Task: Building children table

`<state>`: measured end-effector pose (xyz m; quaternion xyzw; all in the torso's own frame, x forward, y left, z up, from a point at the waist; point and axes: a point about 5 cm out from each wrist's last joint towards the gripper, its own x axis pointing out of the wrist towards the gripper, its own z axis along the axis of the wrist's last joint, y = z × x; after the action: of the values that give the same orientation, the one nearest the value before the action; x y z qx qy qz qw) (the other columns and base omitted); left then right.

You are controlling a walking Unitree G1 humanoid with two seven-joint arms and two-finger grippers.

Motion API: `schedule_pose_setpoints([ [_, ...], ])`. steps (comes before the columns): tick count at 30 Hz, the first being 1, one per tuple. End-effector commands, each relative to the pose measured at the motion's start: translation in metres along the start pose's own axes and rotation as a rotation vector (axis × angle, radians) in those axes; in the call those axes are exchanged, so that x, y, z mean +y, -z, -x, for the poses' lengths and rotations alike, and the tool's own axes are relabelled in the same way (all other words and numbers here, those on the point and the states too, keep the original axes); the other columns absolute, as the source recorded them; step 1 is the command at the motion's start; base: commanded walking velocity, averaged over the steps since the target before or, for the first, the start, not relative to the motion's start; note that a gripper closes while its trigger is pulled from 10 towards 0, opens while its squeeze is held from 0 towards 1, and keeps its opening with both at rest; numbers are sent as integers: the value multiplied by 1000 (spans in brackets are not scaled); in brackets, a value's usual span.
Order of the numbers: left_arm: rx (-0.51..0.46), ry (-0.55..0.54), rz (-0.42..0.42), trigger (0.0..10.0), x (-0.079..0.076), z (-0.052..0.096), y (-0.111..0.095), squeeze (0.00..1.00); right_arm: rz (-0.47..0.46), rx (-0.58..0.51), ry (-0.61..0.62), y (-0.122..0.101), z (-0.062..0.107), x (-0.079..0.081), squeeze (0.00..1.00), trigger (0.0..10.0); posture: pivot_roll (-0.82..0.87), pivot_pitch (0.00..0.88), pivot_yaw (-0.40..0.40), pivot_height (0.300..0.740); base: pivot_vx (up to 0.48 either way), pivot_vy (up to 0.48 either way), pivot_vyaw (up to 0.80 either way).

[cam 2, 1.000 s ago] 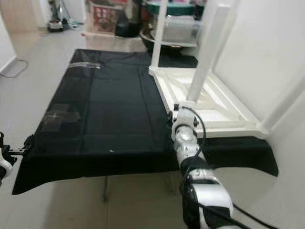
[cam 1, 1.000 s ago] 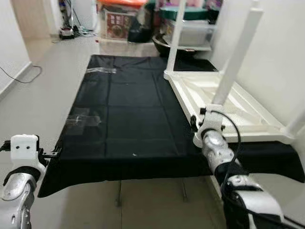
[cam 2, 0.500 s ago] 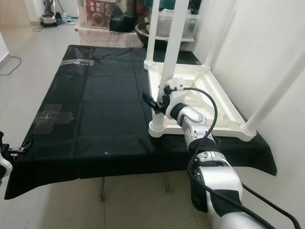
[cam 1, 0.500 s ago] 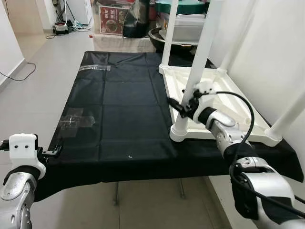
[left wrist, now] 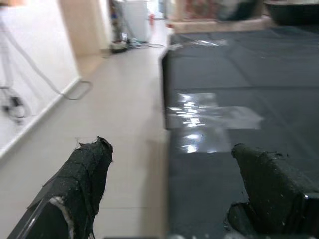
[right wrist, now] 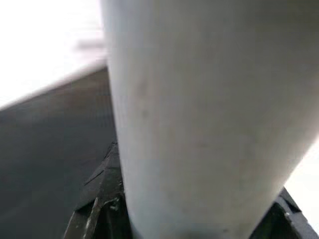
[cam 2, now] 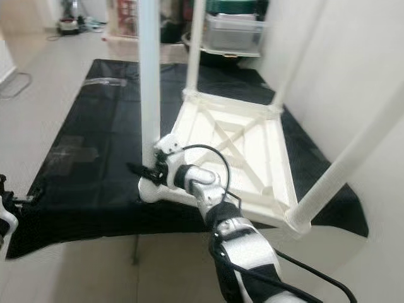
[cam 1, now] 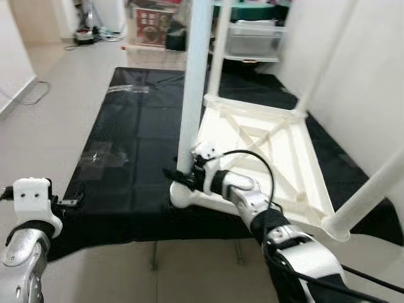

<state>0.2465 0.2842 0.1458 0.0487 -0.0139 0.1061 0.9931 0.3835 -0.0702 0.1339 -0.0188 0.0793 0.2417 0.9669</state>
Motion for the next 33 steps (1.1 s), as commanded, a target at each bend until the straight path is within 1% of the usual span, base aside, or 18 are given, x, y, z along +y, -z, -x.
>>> schedule_pose_setpoints([
  [1,12,-6,13,10000,0,4,3,0,6,158,394,24,24,-58,0,0,110,0,-126,740,0,0,0],
  [3,9,-10,14,10000,2,5,2,0,-79,246,811,41,54,-99,0,0,93,0,-121,740,0,0,0],
  [7,9,-10,14,10000,2,5,2,0,-79,246,811,41,54,-99,0,0,93,0,-121,740,0,0,0],
  [9,10,-13,12,10000,3,5,2,0,-113,267,999,49,74,-112,0,0,87,0,-112,740,0,0,0],
  [10,10,-13,12,10000,3,5,2,0,-113,267,999,49,74,-112,0,0,87,0,-112,740,0,0,0],
  [11,11,-14,10,10000,3,5,2,0,-108,255,1019,45,76,-109,0,4118,78,0,-106,740,0,0,0],
  [13,11,-14,10,10000,3,5,2,0,-108,255,1019,45,76,-109,0,4118,78,0,-106,740,0,0,0],
  [14,11,-13,10,10000,3,4,2,0,-98,231,977,39,72,-101,0,10000,73,0,-103,740,0,0,0],
  [15,12,-13,10,10000,3,4,2,0,-101,152,880,29,63,-88,27,10000,74,0,-104,740,0,0,0],
  [16,12,-12,10,10000,3,3,3,0,-127,93,803,22,56,-78,1000,10000,85,0,-112,740,0,0,0],
  [20,12,-14,9,10000,2,3,3,0,-135,47,766,10,47,-72,1000,10000,92,0,-117,740,0,0,0],
  [21,12,-15,9,10000,2,3,3,0,-121,11,766,1,45,-75,0,10000,92,0,-117,740,0,0,0],
  [25,12,-17,10,10000,3,4,4,0,-115,-86,742,-20,44,-83,0,10000,92,0,-119,740,0,0,0],
  [26,11,-16,11,10000,3,4,4,0,-116,-145,691,-31,44,-86,0,10000,92,0,-120,740,0,0,0],
  [27,10,-14,14,10000,2,3,4,0,-121,-246,512,-55,43,-85,0,10000,90,0,-119,740,0,0,0],
  [29,10,-12,15,10000,2,3,4,0,-124,-282,428,-63,43,-83,0,10000,91,0,-119,740,0,0,0],
  [31,10,-12,15,10000,2,3,4,0,-124,-282,428,-63,43,-83,0,10000,91,0,-119,740,0,0,0],
  [33,9,-8,18,10000,2,2,4,0,-64,-377,129,-86,41,-70,0,10000,90,0,-117,740,0,0,0],
])
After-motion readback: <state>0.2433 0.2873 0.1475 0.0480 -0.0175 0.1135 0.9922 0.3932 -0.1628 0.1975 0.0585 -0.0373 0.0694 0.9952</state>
